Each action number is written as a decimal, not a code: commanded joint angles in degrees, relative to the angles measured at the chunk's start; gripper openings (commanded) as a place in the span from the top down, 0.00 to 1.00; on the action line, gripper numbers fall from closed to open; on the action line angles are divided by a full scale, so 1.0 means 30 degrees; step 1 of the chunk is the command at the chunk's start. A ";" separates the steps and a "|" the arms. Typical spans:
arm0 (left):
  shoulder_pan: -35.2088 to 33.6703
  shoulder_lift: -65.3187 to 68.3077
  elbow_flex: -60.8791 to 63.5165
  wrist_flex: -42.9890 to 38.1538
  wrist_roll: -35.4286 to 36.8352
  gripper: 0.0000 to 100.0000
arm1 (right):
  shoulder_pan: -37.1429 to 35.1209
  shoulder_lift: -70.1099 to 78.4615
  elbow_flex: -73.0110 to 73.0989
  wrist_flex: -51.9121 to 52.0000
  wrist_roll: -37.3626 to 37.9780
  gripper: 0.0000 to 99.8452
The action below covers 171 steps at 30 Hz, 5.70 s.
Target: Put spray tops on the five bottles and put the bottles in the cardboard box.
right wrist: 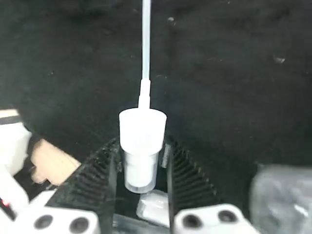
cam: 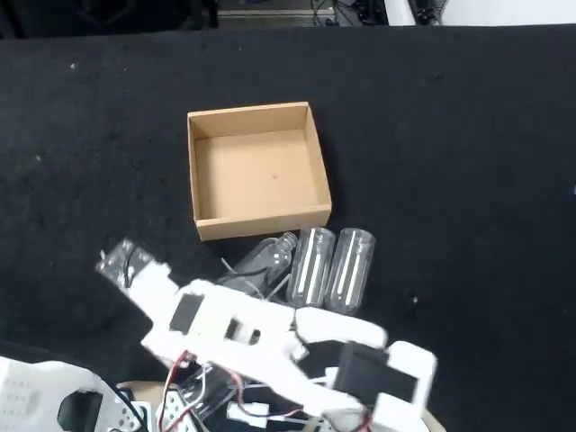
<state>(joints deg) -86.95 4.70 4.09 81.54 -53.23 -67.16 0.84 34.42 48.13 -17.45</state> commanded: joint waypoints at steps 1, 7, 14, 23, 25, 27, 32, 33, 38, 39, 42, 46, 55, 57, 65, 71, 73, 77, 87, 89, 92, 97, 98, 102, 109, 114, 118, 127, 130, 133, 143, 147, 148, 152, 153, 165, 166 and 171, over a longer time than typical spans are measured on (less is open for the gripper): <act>0.0659 -0.0498 -0.0747 0.0264 0.0176 0.97 | 0.1905 -0.4352 -0.1685 0.1934 0.0850 0.99; 0.3531 -0.3136 0.2066 0.0264 0.1670 0.97 | 0.5275 -1.0828 -0.1978 0.6066 0.4747 0.98; 1.0769 -1.0051 0.8513 -0.2813 0.6564 0.97 | 1.4212 -1.5282 -0.1978 0.9026 0.5509 0.98; 1.9560 -1.5619 1.6513 -1.0930 1.2454 0.97 | 2.9011 -1.5429 0.0073 0.9465 0.5509 0.98; 2.0293 -1.5707 1.6894 -1.1868 1.3333 0.97 | 3.0886 -1.5429 0.1451 0.8674 0.5480 0.98; 2.0674 -1.5648 1.6982 -1.2484 1.4564 0.97 | 3.2352 -1.5429 0.3179 0.7443 0.5421 0.98; 2.1289 -1.5853 1.6835 -1.2894 1.7875 0.97 | 3.5136 -1.5429 0.6667 0.3927 0.4425 0.98; 2.1465 -1.5853 1.6835 -1.2923 1.8403 0.97 | 3.5370 -1.5429 0.7077 0.3429 0.3839 0.98; 2.1934 -1.5853 1.8125 -1.4740 2.0542 0.97 | 3.5399 -1.5429 0.8220 0.2637 0.1700 0.87; 2.1934 -1.5853 1.8505 -1.5179 2.0894 0.97 | 3.5399 -1.5429 0.8220 0.2696 0.1436 0.82; 2.1729 -1.5883 1.9297 -1.6088 2.1421 0.97 | 3.5399 -1.5429 0.7458 0.3780 0.1319 0.70; 2.1700 -1.5883 2.0059 -1.6469 2.1392 0.97 | 3.5429 -1.5311 0.4703 0.6095 0.4308 0.71; 2.1700 -1.5883 2.0645 -1.6440 2.1392 0.97 | 3.5663 -0.8777 -0.0308 0.7941 2.1480 0.78; 2.1700 -1.5883 2.0645 -1.6440 2.1392 0.97 | 3.5897 -0.7341 -0.0659 0.8117 2.5172 0.78; 2.1729 -1.5883 2.0557 -1.6498 2.1392 0.97 | 3.7421 -0.6403 -0.0689 0.8586 3.8564 0.76; 2.1729 -1.5883 2.0645 -1.6469 2.1392 0.97 | 3.7304 -0.6403 0.2007 0.5509 4.1114 0.66; 2.1729 -1.5883 2.0645 -1.6410 2.1392 0.97 | 3.7392 -0.6403 0.3795 0.3487 4.2520 0.66; 2.1729 -1.5883 2.0645 -1.6410 2.1333 0.97 | 3.7333 -0.6403 0.7223 -0.1436 4.2842 0.66; 2.1729 -1.5883 2.0645 -1.6410 2.1275 0.97 | 3.6484 -0.6579 1.0095 -0.6535 3.8388 0.99; 2.1729 -1.5883 2.0645 -1.6410 2.1275 0.97 | 3.6220 -0.6579 0.9040 -0.6183 3.3553 0.94; 2.1729 -1.5883 2.0645 -1.6410 2.1275 0.97 | 3.6132 -0.6432 0.6432 -0.4161 2.6374 0.93; 2.1729 -1.5883 2.0645 -1.6410 2.1275 0.97 | 3.6747 -0.6374 0.2330 0.3048 1.9223 0.93; 2.1729 -1.5883 2.0645 -1.6381 2.1275 0.97 | 3.6747 -0.6344 0.1890 0.4044 1.8374 0.92; 2.1729 -1.5883 2.0674 -1.6381 2.1275 0.97 | 3.6601 -0.5055 0.0777 0.5626 1.7582 0.86; 2.1729 -1.5883 2.0674 -1.6352 2.1275 0.97 | 3.6571 -0.1392 -0.0806 0.5773 2.4645 0.71; 2.1729 -1.5883 2.0674 -1.6352 2.1275 0.97 | 3.6571 -0.0454 -0.1011 0.5773 3.1297 0.71; 2.1729 -1.5883 2.0674 -1.6352 2.1275 0.97 | 3.5897 -0.0689 -0.1568 0.5656 3.2791 0.71; 2.1729 -1.5883 2.0674 -1.6352 2.1245 0.97 | 3.3436 -0.0542 -0.0337 0.4601 3.0974 0.77; 2.1729 -1.5883 2.0674 -1.6352 2.1245 0.97 | 3.3963 -0.0542 0.0571 0.2755 3.0974 0.86; 2.1729 -1.5883 2.0674 -1.6352 2.1245 0.97 | 3.4608 -0.0542 0.1275 0.1700 3.1004 0.89; 2.1729 -1.5883 2.0674 -1.6352 2.1245 0.97 | 3.5311 -0.0542 0.1363 0.1700 3.1004 0.76; 2.1729 -1.5883 2.0674 -1.6352 2.1245 0.97 | 3.5223 -0.0542 0.1714 0.1582 3.1004 0.84; 2.1729 -1.5883 2.0674 -1.6352 2.1245 0.97 | 3.5136 -0.0542 0.1831 0.1582 3.1004 0.86; 2.1758 -1.5883 2.0674 -1.6352 2.1245 0.97 | 3.4403 -0.0689 0.2418 0.1700 3.0945 0.99; 2.1788 -1.5883 2.0674 -1.6352 2.1245 0.97 | 3.4315 -0.0747 0.2447 0.1758 3.0886 0.99; 2.1905 -2.0484 2.1114 -1.3568 2.1245 0.97 | 3.0623 -0.7106 -0.6520 1.1194 1.9604 0.99; 2.1905 -2.1538 2.1641 -1.3568 2.1245 0.97 | 2.9832 -0.7516 -0.7165 1.1604 1.8403 0.99; 2.1905 -2.6901 2.4747 -1.4828 2.1245 0.97 | 2.6051 -0.8923 -0.9949 1.1810 1.2601 0.99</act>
<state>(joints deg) -21.80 -63.25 73.89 40.40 10.42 17.49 -21.76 11.91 82.86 30.02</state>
